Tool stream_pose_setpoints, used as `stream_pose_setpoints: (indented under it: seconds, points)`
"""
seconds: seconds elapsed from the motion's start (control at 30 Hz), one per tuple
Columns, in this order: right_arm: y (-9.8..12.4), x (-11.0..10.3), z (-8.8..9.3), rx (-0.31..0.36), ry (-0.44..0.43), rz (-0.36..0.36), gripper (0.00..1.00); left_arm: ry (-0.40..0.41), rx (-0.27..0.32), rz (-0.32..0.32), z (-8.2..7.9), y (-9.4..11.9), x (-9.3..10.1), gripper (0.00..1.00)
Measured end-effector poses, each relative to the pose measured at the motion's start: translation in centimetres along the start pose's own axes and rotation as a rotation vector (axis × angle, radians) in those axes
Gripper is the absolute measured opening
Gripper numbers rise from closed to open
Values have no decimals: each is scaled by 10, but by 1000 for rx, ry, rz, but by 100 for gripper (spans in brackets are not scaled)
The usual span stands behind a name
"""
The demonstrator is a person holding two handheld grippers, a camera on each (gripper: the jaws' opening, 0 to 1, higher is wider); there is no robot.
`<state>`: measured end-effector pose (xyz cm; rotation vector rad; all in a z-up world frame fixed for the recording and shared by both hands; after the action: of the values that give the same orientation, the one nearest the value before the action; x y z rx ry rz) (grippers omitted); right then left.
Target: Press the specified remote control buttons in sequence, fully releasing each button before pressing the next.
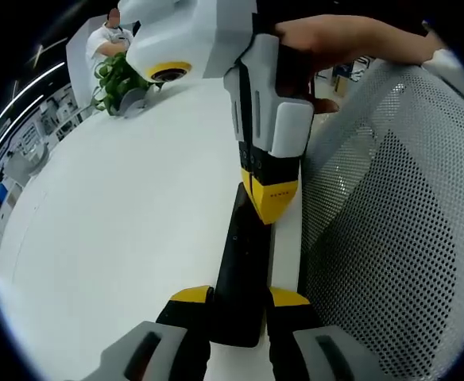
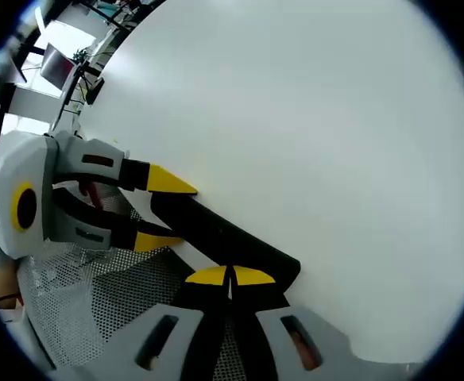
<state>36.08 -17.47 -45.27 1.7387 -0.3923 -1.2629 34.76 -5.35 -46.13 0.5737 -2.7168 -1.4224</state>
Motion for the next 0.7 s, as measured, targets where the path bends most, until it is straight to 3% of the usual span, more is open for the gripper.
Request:
stream_pose_setpoints:
  seconds: [0.2,0.47,0.7]
  points:
    - [0,-1,0,-4,10,0,0,2,3,1,0,0,0,26]
    - [3,3,0,0,-65,-20,0,-2,5,3,1,-1,-1,26]
    - [4,5,0,7,-66,-10,0,4,8,2,1,-2,-2,26]
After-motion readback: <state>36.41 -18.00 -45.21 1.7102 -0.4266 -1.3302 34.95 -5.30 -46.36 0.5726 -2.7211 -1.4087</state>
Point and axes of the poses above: the point that each gripper's makers call its tool centre point, and the gripper's own axes: y roughly backward along the fingers, x roughly to its right, z roughly out of its underside, the point moved 7 cm from there along y, roughly backward along the fingers, and after that the axes turned 11 degrees about -z, right-handed, at the moved point
